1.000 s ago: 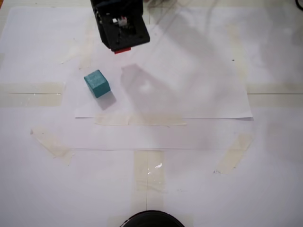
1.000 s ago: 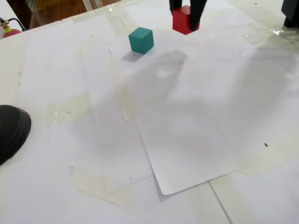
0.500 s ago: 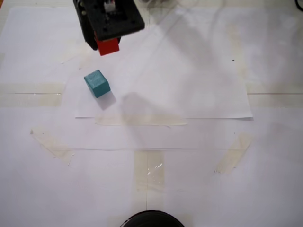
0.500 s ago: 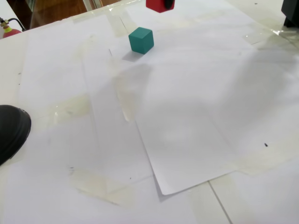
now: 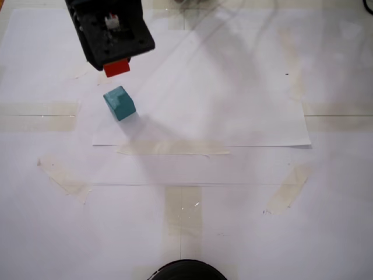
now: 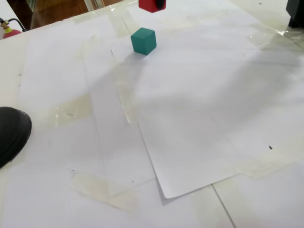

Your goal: Put the red cube on the top of the blue cube.

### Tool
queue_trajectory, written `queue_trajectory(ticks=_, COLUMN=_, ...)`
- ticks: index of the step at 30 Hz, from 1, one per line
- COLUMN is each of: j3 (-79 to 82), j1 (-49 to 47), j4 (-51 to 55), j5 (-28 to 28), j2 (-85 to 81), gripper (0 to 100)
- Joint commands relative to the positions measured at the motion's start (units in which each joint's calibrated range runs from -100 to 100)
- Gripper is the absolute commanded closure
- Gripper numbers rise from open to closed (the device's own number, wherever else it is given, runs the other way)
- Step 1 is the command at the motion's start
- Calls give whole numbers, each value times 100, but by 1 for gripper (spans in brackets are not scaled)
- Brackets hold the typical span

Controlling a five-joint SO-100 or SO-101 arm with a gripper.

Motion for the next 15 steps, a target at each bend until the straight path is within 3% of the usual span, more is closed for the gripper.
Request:
queue_trajectory(ticks=1, j3=-498, j1=59, j4=-208, j5=132, j2=7, gripper=86)
queue_trajectory(ticks=15, j3=-734, j1=-1, j4=-502, j5=532, j2=427, gripper=86)
